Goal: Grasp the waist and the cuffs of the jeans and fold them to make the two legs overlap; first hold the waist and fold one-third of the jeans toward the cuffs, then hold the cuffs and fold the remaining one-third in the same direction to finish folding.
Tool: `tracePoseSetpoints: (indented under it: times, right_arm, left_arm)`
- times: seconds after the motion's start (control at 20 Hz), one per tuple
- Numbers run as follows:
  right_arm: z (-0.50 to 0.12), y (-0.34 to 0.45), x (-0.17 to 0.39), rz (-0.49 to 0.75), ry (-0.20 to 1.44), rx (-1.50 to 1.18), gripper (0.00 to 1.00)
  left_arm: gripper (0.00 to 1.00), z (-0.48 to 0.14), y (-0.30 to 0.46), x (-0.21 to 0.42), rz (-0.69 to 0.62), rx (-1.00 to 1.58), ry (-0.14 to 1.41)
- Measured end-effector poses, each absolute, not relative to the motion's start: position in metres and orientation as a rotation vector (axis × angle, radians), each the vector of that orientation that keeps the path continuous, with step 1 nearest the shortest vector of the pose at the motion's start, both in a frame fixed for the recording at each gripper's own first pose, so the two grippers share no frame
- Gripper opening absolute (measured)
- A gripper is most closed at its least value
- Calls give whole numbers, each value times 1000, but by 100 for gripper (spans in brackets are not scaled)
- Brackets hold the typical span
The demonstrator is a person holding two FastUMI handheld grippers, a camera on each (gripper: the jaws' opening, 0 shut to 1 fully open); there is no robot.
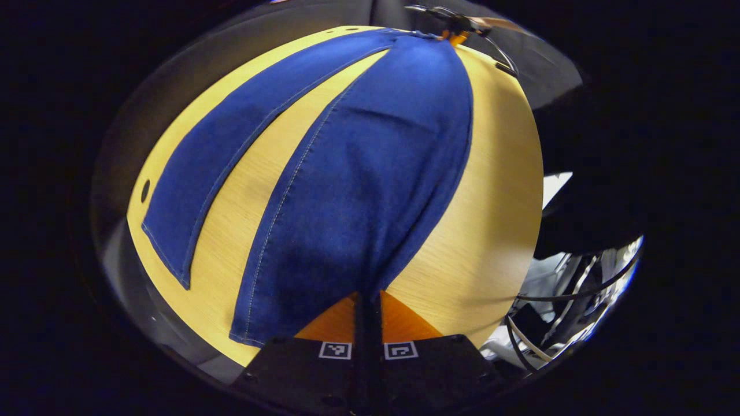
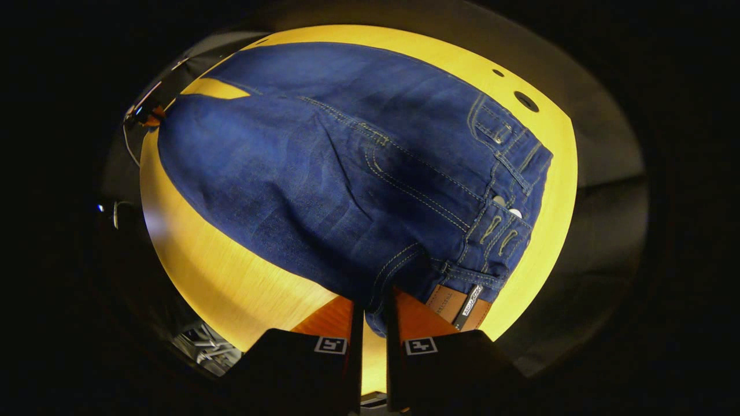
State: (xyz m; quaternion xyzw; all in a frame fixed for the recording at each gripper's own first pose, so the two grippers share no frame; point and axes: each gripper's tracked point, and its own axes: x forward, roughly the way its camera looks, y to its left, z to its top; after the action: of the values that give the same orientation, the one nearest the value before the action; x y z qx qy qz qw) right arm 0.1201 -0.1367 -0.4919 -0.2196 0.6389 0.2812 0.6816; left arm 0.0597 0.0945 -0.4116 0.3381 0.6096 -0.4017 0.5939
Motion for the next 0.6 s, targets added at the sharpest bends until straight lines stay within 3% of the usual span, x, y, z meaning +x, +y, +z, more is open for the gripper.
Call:
tracePoseSetpoints:
  times: [0.4,0.6]
  right_arm:
    - [-401,-109,188,398,1164,15,20]
    - [-381,-101,238,333,1061,148,20]
  left_arm:
    - [6,-342,80,127,-813,493,1325]
    - [6,-319,80,177,-703,386,1372]
